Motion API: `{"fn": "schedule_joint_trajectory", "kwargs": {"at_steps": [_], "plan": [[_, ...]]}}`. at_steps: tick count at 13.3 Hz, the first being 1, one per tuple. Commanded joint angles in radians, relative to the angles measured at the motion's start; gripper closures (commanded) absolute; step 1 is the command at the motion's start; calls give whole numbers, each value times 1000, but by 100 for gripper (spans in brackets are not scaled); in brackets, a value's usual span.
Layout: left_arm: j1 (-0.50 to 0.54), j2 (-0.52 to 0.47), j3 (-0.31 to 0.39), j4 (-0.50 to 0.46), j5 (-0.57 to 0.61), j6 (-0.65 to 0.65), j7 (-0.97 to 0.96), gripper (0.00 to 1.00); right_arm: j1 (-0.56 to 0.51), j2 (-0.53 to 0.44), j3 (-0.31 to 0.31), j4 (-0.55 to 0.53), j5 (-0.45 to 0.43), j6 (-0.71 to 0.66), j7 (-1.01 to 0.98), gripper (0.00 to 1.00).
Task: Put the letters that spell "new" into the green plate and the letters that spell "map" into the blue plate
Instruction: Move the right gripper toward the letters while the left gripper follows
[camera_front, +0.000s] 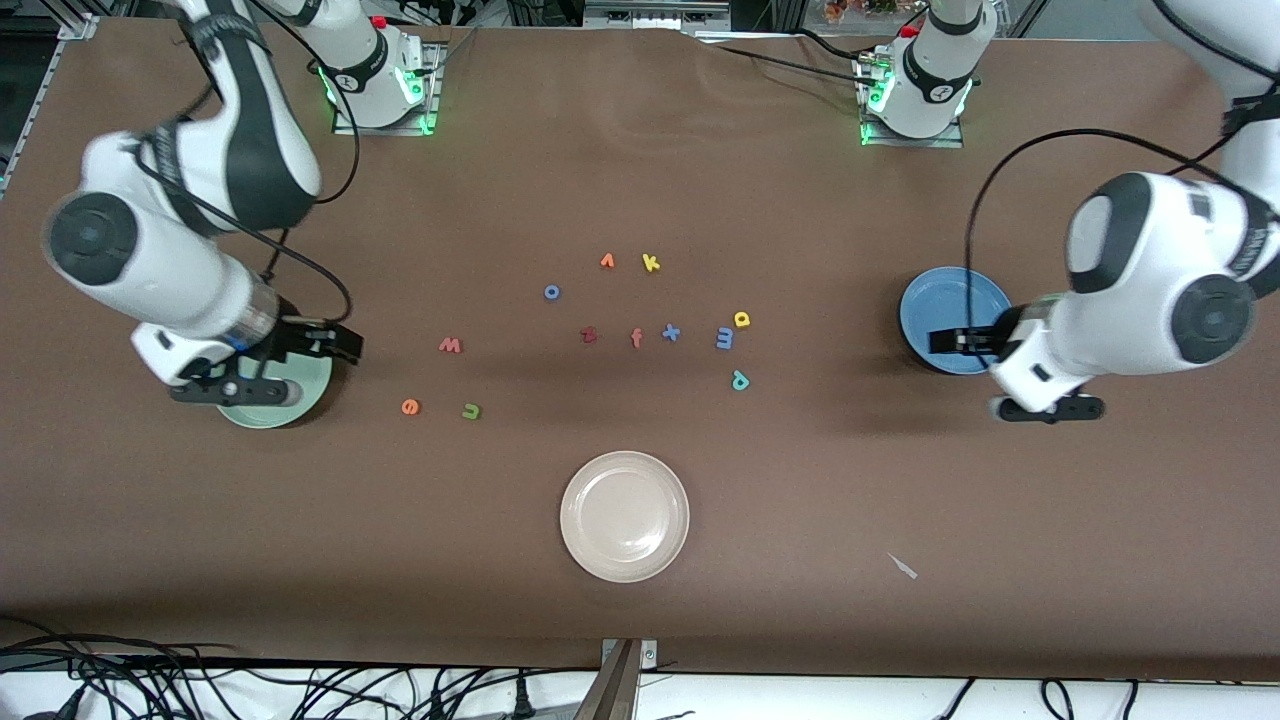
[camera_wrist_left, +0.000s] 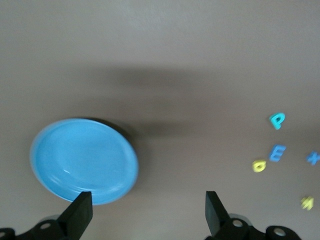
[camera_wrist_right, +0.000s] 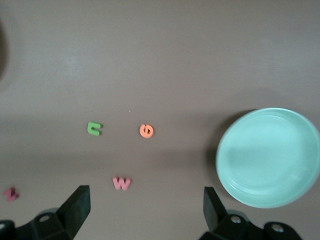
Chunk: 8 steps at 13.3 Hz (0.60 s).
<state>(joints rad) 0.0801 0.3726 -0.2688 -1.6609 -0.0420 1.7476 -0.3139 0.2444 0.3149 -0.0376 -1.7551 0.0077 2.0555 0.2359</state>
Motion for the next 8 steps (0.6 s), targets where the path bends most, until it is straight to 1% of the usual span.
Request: {"fn": "schedule_joint_trajectory", "kwargs": {"at_steps": [1, 3, 5, 6, 8], "plan": [[-39, -6, -35, -124, -26, 164, -219, 1, 23, 48, -4, -79, 3, 162, 49, 0], [-49, -4, -85, -230, -48, 347, -362, 0, 23, 98, -4, -93, 5, 231, 51, 0], [-63, 3, -130, -325, -49, 487, -479, 0, 21, 159, -7, -98, 6, 311, 51, 0], [-77, 8, -136, -362, -49, 550, -541, 0, 19, 176, -7, -115, 8, 348, 54, 0], [-138, 23, -135, -430, -41, 659, -655, 0, 18, 206, -7, -139, 15, 405, 86, 0]]}}
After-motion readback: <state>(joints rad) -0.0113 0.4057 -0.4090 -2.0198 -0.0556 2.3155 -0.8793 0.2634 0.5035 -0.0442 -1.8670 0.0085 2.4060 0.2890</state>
